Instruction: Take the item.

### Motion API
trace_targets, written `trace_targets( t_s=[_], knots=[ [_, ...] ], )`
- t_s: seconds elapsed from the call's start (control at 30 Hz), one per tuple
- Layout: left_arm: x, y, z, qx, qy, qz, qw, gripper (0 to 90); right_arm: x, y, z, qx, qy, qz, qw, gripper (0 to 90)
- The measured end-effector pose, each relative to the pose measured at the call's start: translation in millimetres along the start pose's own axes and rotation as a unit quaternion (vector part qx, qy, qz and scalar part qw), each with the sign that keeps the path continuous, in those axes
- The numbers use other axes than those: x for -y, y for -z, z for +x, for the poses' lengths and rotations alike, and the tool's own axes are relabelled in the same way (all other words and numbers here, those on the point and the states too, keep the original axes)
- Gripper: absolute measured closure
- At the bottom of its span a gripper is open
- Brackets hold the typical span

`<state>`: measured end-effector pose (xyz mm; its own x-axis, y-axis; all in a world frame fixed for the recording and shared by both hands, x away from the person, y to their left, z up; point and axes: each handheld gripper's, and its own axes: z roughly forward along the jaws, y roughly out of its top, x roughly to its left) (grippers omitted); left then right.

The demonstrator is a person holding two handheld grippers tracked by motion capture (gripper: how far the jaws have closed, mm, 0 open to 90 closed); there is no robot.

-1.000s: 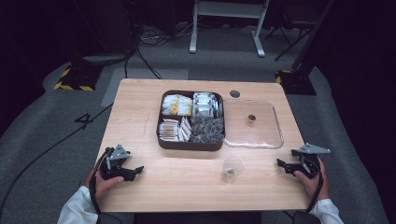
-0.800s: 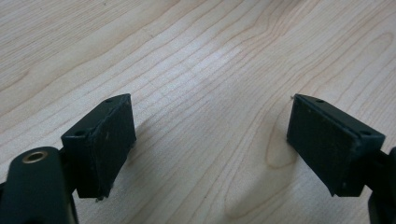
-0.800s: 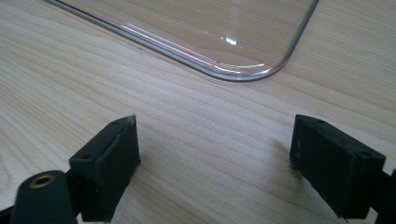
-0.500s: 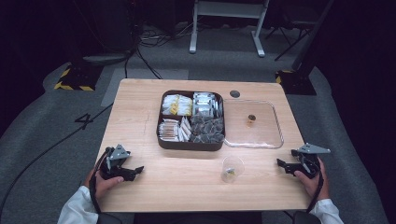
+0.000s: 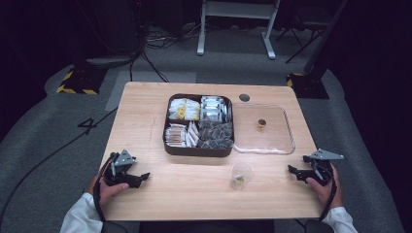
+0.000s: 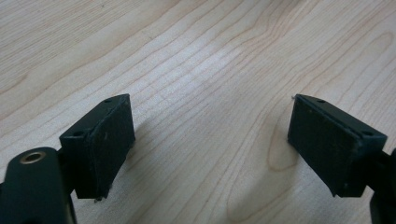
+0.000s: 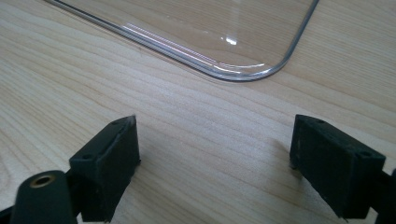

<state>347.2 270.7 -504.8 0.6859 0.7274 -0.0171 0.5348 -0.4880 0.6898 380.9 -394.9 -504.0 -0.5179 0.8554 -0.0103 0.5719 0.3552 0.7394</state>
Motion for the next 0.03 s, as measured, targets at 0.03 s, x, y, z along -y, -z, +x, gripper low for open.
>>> trace_targets(
  t_s=[0.03],
  knots=[
    [-0.1,-0.1,0.2,0.0,-0.001,0.0,1.0,15.0,0.0,0.0,0.0,0.0,0.0,0.0,1.0,15.9]
  ],
)
